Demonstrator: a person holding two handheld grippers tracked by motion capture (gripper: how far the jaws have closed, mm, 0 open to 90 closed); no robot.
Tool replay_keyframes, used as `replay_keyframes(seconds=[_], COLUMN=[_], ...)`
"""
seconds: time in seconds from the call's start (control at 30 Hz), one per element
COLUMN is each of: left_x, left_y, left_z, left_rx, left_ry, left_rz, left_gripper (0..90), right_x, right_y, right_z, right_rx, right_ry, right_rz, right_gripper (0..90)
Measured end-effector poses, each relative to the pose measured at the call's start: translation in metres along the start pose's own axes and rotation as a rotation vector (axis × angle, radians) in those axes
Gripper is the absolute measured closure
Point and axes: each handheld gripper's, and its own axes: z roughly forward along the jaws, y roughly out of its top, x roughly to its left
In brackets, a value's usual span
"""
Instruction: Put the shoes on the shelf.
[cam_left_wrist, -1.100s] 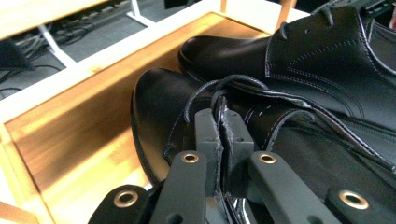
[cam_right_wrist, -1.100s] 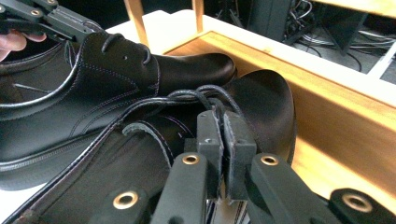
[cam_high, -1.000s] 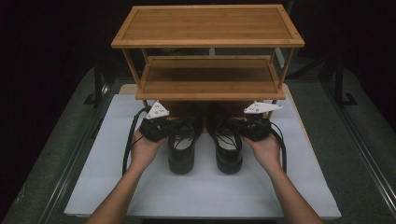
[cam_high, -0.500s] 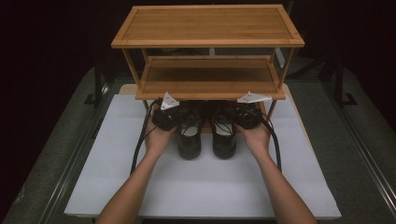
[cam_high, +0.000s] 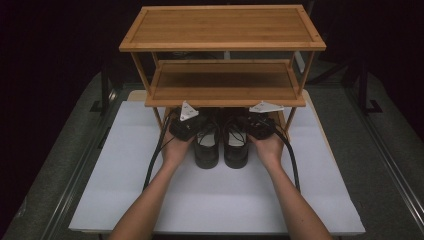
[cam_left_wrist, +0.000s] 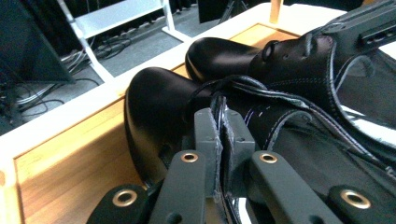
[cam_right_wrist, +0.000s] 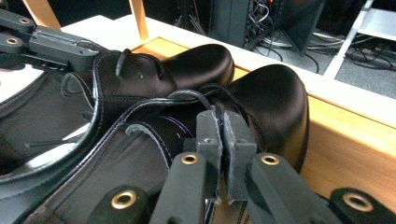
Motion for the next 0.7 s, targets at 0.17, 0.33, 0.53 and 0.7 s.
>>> replay_keyframes(seconds=[0.17, 0.33, 0.53, 0.7], left_x=[-0.001, 0.002, 0.007, 0.004], left_y=[-0.003, -0.002, -0.002, -0.009], left_z=[-0.002, -0.004, -0.031, -0.053], left_rx=[-0.008, -0.002, -0.018, 0.001], left_ry=[0.001, -0.023, -0.084, -0.144], left_rz=[0.006, -0.003, -0.016, 0.008], left_gripper=[85.3, 74.7, 49.9, 35.8], right_x=[0.002, 0.0, -0.001, 0.002], right_y=[-0.005, -0.003, 0.0, -0.007], right_z=[-0.002, -0.005, -0.029, -0.055], right_rx=[-0.017, -0.021, -0.003, 0.015], right_ry=[-0.003, 0.019, 0.075, 0.1], right_rz=[0.003, 0.022, 0.02, 0.001], right_gripper=[85.8, 75.8, 52.6, 43.4])
